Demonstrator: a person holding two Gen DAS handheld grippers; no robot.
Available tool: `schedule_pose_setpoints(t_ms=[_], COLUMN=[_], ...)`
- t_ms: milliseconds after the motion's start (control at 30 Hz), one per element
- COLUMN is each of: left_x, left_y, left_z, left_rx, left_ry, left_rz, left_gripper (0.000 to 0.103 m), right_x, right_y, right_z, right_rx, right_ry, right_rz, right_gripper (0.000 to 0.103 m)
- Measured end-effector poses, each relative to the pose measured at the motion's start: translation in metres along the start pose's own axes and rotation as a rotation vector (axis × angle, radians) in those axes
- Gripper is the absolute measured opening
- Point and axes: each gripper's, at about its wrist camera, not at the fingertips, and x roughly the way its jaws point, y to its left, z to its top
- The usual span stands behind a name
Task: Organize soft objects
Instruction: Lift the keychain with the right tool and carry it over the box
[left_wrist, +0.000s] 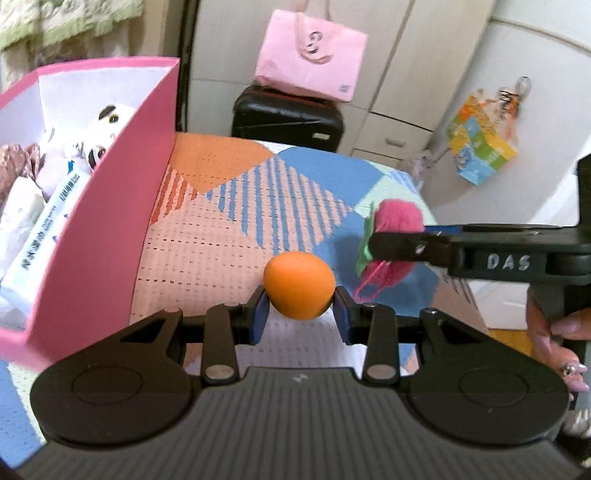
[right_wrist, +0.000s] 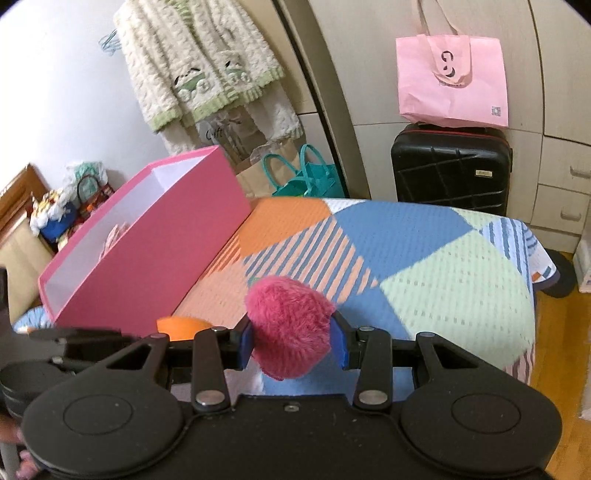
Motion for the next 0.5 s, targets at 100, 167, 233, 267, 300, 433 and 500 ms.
schedule_pose_setpoints(t_ms=[100,167,233,267,300,433,500], left_x=[-0.023,-0.038,-0.052,-0.059,-0.066,-0.083,-0.09], left_y=[0.0,-0.001,-0.001,0.0,0.002,0.011,0.018], left_z=[-0.007,-0.013,-0.019,-0.022,-0.025,-0.03,-0.03], left_rx=[0.026,0.06,0.094,0.105,0.113,0.128,0.128], left_ry=[-0.002,-0.012,-0.013,-0.008,0.003,0.083,0.135], left_rz=[-0.035,-0.035,-0.035,-0.043,-0.054,-0.141,-0.183], left_gripper=[0.036,0.036,0.036,0.036,0.036,0.036,0.036], right_x=[-0.013,-0.024,-0.034,-0.039,-0.043,-0.053,-0.057], right_y=[0.012,0.02,0.028,0.03,0.033,0.043,0.054], right_z=[-0.012,-0.021,-0.028,-0.031,-0.034,-0.042,-0.046], right_rx=[-0.034,-0.061,-0.07,-0.064,-0.056,-0.019,-0.034], right_ry=[0.007,0.007,0.008,0.01,0.015,0.039,0.04], right_rz=[-0.007,-0.006,0.009,0.019,0.037,0.136,0.134], right_gripper=[0.047,0.047,0.047,0.047,0.047,0.047,0.047])
